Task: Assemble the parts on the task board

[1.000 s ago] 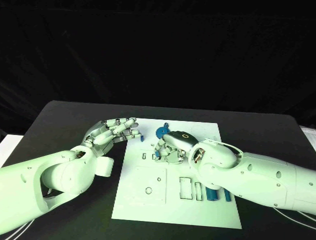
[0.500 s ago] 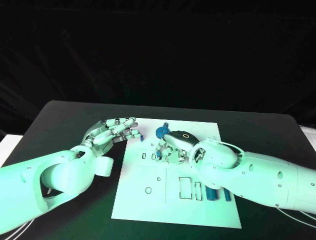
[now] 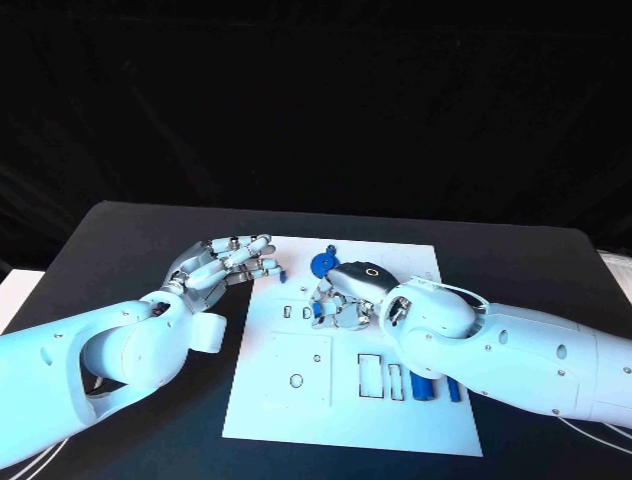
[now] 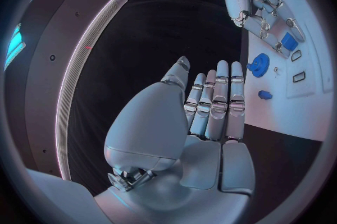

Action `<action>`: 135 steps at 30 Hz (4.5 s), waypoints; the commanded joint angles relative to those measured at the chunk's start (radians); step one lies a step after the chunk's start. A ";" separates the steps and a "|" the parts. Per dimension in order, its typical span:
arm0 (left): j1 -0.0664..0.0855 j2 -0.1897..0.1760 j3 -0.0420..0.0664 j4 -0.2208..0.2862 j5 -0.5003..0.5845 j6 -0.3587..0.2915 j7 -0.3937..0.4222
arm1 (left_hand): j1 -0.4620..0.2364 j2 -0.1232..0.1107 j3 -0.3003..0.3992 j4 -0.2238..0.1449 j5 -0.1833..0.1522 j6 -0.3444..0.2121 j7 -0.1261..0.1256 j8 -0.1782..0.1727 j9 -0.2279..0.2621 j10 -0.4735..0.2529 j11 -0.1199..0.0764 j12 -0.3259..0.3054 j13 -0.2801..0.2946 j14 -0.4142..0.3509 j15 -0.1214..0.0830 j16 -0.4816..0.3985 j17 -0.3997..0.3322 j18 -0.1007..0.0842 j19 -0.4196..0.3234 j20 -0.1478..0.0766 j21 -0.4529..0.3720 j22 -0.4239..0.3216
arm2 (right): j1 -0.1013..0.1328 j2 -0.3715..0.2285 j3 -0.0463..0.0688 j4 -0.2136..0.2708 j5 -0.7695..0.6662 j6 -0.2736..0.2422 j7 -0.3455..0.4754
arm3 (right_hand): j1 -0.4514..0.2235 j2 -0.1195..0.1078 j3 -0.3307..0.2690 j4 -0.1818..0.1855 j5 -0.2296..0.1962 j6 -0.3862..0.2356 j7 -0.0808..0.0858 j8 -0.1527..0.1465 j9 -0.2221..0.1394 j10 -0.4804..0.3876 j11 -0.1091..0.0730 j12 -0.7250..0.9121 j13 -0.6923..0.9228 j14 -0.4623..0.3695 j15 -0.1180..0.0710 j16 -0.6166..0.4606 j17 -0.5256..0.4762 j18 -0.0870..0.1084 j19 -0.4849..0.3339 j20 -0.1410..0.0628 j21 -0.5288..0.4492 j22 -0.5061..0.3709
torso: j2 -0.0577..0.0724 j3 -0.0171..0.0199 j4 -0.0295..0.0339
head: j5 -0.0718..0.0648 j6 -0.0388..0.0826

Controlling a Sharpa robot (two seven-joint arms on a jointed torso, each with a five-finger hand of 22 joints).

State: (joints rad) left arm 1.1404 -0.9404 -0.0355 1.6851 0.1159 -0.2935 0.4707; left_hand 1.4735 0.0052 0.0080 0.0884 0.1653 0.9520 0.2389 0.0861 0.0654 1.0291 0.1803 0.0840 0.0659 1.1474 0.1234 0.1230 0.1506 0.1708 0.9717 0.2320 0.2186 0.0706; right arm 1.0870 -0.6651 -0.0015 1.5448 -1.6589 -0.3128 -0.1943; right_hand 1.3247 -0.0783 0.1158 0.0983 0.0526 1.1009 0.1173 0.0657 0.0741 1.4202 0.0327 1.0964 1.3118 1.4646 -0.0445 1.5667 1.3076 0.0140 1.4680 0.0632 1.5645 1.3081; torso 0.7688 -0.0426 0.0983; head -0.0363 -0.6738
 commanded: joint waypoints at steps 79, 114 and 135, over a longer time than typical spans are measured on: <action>0.196 0.361 -0.008 -0.312 -1.084 0.443 -1.133 | -0.259 0.068 -0.218 0.202 -0.083 -0.009 -0.192 0.539 0.424 0.302 -0.203 1.118 1.036 0.423 -0.206 1.448 1.420 -0.124 0.524 -0.205 1.226 1.267 | 0.173 -0.408 0.031 0.109 0.673 -0.124 0.251 | 0.023 -0.009 -0.081 0.078 0.104 -0.053 0.011 0.007 -0.006 -0.049 0.010 -0.066 -0.043 0.095 0.017 -0.023 0.219 0.000 0.070 0.016 -0.025 0.205 | -0.067 0.0320 -0.0144 | 0.020 -0.012; 0.192 0.486 -0.026 -0.445 -1.108 0.560 -1.142 | -0.282 0.069 -0.251 0.200 -0.077 -0.034 -0.198 0.590 0.488 0.307 -0.208 1.130 1.051 0.423 -0.210 1.448 1.420 -0.129 0.531 -0.209 1.239 1.292 | 0.173 -0.396 0.030 0.097 0.670 -0.121 0.249 | 0.028 -0.008 -0.088 0.079 0.120 -0.052 0.011 0.007 -0.006 -0.054 0.010 -0.077 -0.053 0.093 0.016 -0.028 0.211 0.002 0.065 0.016 -0.030 0.196 | -0.057 0.0310 -0.0207 | 0.026 -0.028; 0.190 0.501 -0.027 -0.451 -1.110 0.591 -1.143 | -0.274 0.073 -0.249 0.199 -0.073 -0.035 -0.199 0.596 0.495 0.311 -0.210 1.136 1.058 0.423 -0.211 1.448 1.420 -0.131 0.535 -0.210 1.245 1.303 | 0.172 -0.390 0.029 0.092 0.670 -0.117 0.250 | 0.026 -0.008 -0.089 0.081 0.122 -0.052 0.011 0.008 -0.006 -0.054 0.010 -0.078 -0.054 0.093 0.016 -0.029 0.210 0.003 0.064 0.016 -0.031 0.195 | -0.056 0.0325 -0.0206 | 0.026 -0.034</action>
State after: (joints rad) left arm 1.3305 -0.4420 -0.0620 1.2345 -0.9890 0.2736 -0.6711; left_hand 1.1987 0.0726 -0.2389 0.2911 0.0880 0.9233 0.0391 0.6774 0.5600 1.3347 -0.0252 1.2163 1.1229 1.4653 -0.0803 1.5677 1.3074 0.0468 1.4684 0.0281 1.4600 1.3076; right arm 1.2597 -1.0561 0.0275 1.6373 -0.9835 -0.4423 0.0550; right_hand 1.3423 -0.0869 0.0319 0.1766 0.1724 1.0504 0.1283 0.0691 0.0671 1.3739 0.0432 1.0251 1.2598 1.4682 -0.0340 1.5435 1.3080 0.0139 1.4643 0.0736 1.5405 1.3074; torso 0.7133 -0.0107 0.0773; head -0.0097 -0.7074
